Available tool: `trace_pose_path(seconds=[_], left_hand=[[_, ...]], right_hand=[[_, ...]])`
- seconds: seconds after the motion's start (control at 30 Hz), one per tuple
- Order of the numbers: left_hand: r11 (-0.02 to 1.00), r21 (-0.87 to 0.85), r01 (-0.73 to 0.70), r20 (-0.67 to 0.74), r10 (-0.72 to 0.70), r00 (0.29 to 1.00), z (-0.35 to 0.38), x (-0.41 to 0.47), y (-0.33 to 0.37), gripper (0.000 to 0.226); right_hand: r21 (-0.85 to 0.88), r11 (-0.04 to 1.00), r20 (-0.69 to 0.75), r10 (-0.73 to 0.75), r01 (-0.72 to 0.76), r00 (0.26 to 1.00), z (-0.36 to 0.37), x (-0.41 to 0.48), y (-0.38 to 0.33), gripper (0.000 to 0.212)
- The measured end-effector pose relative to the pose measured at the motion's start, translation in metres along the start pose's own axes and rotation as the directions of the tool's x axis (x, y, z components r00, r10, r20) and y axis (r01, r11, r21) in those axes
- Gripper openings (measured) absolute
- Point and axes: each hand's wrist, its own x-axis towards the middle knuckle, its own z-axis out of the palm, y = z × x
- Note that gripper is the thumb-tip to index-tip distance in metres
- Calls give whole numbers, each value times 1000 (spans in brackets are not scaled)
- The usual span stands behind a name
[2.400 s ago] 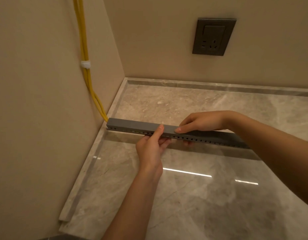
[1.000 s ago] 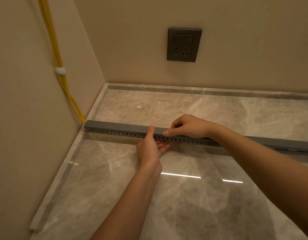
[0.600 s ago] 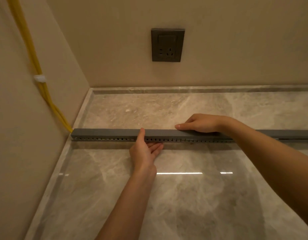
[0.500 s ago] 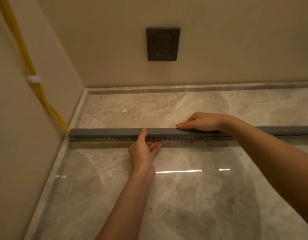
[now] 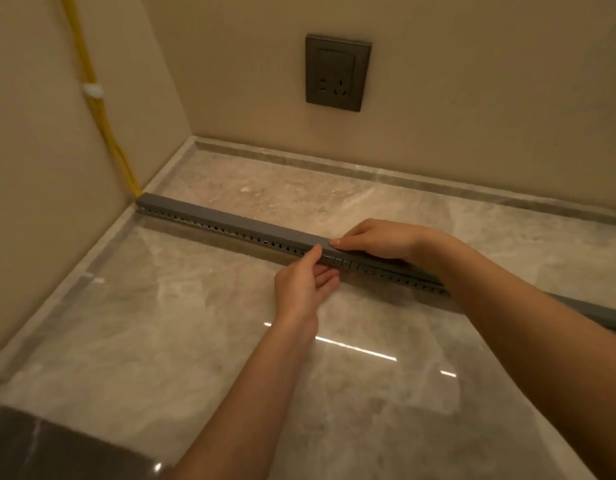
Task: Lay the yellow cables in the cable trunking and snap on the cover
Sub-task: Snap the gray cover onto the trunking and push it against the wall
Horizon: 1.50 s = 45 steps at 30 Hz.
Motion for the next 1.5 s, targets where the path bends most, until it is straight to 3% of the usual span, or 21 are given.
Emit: trace_pose_path(seconds=[0.17,0.37,0.57,0.77,0.9,1.07,1.2,1.5], left_hand=[[1000,11,-18,-59,19,998,4,-10,-5,38],[992,119,-35,-61,42,997,3,-20,-4,31],[990,144,-14,-4,15,1000,0,-16,-4,23],[991,131,20,49,-27,998,-3,-10,-3,25],[994,108,6,97,-16,995,-7,-9,-4,26],[985,134,-104,257,67,964,-16,-12,-12,17],[969,148,-196,241,157,958,-16,-12,-17,19],[959,173,-226,199,191,961,-13,-13,-19,13]], right_hand=[[82,996,145,-33,22,989,-4,-1,9,48],[230,972,375,-53,-37,926,2,-1,18,58],[370,927,341,-65,-70,938,8,-3,24,55],[282,959,250,-46,-27,967,6,-7,25,57],[348,936,319,-70,-48,945,-1,-11,29,50],[435,897,355,-88,-81,931,-3,-11,32,43],[449,889,366,-90,-91,926,-3,-10,32,43],[467,878,394,-106,-100,913,-6,-8,34,42]])
